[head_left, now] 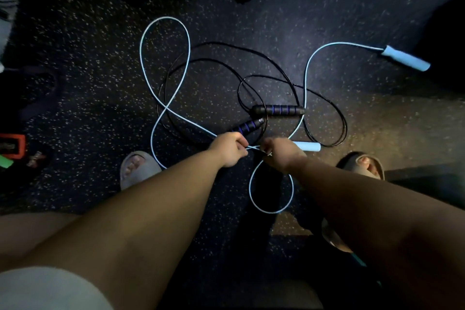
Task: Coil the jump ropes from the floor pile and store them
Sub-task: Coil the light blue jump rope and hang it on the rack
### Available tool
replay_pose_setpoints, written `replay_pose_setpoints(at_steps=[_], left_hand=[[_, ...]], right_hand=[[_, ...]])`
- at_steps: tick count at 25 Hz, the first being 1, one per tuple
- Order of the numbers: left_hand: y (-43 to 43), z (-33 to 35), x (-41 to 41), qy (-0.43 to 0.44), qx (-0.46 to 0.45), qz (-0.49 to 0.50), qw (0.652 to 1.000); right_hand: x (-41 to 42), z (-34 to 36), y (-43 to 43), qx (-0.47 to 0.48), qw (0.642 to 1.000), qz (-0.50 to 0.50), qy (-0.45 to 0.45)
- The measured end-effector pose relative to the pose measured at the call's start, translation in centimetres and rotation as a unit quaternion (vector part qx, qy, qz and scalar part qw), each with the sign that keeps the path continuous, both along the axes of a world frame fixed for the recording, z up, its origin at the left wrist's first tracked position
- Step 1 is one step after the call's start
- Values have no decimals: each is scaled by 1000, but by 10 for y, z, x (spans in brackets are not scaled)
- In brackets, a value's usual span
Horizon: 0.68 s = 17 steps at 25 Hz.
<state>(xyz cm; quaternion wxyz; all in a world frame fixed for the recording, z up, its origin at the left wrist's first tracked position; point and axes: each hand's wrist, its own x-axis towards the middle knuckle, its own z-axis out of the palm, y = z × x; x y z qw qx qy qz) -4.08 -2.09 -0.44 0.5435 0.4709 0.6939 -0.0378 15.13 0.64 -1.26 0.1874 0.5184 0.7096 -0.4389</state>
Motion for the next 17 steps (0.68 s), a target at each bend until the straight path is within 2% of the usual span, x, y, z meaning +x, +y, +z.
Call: replay_pose_setpoints(at_steps=[3, 6, 9, 11, 14, 17], left_hand=[[-7, -9, 9, -19, -18, -18, 1000], [-8, -14, 11, -20, -24, -12, 999], [-4, -16, 16, -13, -20, -8, 1000], [-2, -19, 20, -18, -14, -4, 1000], [3, -18, 29, -37, -3, 25, 999], [11, -14, 44, -116, -34, 164, 979]], right_hand=[[10, -3, -9, 61, 997, -42, 33], [32, -5, -4, 161, 984, -7, -80], [51, -7, 3, 144, 979, 33, -141], [53, -10, 2, 143, 983, 11, -117], [51, -8, -8, 144, 989, -37, -11], [46, -3, -11, 93, 989, -80, 85]])
